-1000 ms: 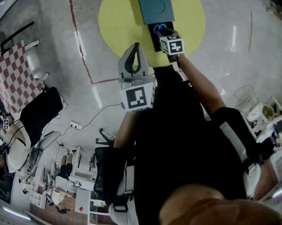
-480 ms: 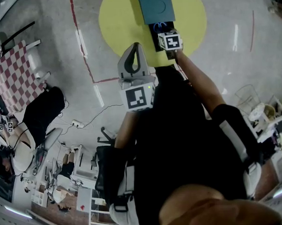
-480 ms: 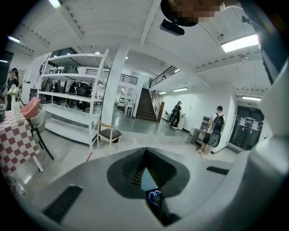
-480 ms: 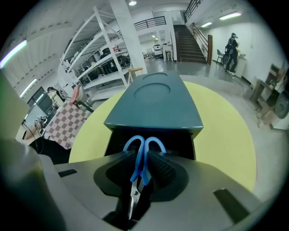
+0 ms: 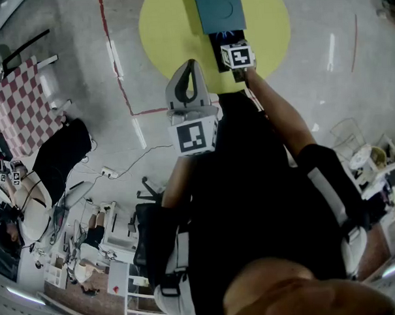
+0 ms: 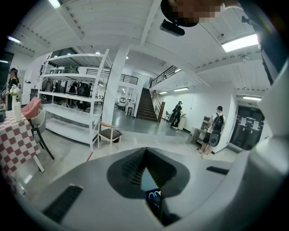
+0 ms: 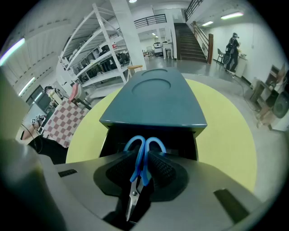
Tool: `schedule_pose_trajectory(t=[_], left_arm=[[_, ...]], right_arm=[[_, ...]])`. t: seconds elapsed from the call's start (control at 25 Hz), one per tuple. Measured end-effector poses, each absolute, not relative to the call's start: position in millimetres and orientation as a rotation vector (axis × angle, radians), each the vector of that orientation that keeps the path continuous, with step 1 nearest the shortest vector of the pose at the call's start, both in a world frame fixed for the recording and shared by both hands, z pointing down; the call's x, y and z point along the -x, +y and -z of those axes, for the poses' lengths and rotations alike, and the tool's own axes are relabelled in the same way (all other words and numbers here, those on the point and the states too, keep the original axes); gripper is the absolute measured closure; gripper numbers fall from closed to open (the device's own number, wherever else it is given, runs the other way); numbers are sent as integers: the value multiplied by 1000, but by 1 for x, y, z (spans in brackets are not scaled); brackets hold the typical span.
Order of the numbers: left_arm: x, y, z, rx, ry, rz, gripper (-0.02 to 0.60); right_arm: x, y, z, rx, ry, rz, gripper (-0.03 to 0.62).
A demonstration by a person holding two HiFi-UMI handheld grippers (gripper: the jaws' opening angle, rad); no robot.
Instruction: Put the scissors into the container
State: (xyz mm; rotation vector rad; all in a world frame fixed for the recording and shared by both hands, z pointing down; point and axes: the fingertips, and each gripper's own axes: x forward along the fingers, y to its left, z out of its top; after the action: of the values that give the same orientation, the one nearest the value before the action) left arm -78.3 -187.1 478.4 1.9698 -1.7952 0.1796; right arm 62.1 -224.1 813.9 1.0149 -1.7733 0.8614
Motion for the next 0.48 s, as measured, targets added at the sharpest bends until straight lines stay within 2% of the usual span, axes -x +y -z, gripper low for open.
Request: schedule_pose_trajectory(t=[0.48], left_arm=[[74, -183, -477, -1969, -1801, -169, 583]], right_arm=[[-65, -224, -816, -1017, -1780, -851, 508]])
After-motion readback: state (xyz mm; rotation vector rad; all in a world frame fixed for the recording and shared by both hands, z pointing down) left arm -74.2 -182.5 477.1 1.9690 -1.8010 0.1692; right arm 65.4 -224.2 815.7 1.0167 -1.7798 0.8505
